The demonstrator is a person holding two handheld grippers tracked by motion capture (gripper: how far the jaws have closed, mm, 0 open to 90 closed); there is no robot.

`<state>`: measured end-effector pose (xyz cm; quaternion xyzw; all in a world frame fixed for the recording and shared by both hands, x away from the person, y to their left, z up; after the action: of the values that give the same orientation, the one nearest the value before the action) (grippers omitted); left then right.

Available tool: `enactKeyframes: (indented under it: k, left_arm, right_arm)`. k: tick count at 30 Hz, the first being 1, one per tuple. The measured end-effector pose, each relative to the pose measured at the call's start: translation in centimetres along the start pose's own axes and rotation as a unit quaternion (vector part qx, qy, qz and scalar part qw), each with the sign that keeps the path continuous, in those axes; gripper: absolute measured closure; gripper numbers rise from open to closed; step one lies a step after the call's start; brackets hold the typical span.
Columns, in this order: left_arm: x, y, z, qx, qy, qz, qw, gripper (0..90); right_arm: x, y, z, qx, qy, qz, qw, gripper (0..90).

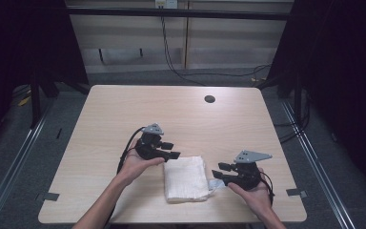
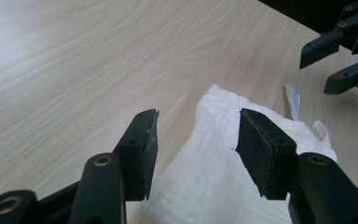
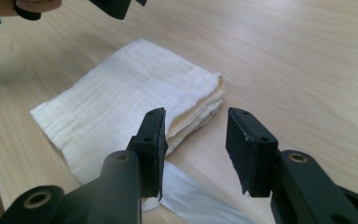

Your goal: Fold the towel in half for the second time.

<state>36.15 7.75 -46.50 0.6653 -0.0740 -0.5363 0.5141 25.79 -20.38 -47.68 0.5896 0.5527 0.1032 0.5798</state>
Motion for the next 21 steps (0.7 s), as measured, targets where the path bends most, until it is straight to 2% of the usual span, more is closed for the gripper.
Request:
enactKeyframes:
  k: [4,7,10,12,15,21]
  left_arm:
    - [-1.3,-0.1,-0.4,0.005,0.013,0.002,0.9999,43.8]
    - [-2.3,-0.3,-0.8,0.002,0.019,0.003,0.9998,42.1]
    - [-3.2,-0.8,-1.3,0.002,0.026,0.004,0.9997,41.7]
    - [-3.8,-1.3,-1.7,-0.007,0.033,0.008,0.9994,41.5]
    - [-4.6,-2.4,-2.2,-0.005,0.051,0.004,0.9987,37.6]
    - [-6.6,-4.1,-3.1,-0.02,0.076,0.002,0.9969,31.1]
  right_arm:
    - [-0.6,0.5,0.3,-0.002,-0.005,0.011,0.9999,57.0]
    - [-0.9,0.9,0.5,-0.001,-0.008,0.02,0.9998,55.4]
    - [-1.2,1.2,0.8,-0.006,-0.009,0.02,0.9997,53.0]
    - [-1.5,1.4,0.9,-0.007,-0.011,0.029,0.9995,51.6]
    - [-1.8,1.2,1.1,-0.006,-0.014,0.04,0.9991,49.5]
    - [-2.7,0.4,1.0,-0.003,-0.027,0.041,0.9988,46.8]
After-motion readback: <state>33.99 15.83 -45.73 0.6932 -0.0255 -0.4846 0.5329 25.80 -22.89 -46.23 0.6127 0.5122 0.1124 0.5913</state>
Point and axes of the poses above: each handheld gripper's, and its own axes: x roughly forward along the jaws, y roughly out of its top, z roughly to its right, the point moved 3 cm from there along x, roughly forward along the jaws, and after that the axes turned 14 degrees about y, right-handed, at the moved point
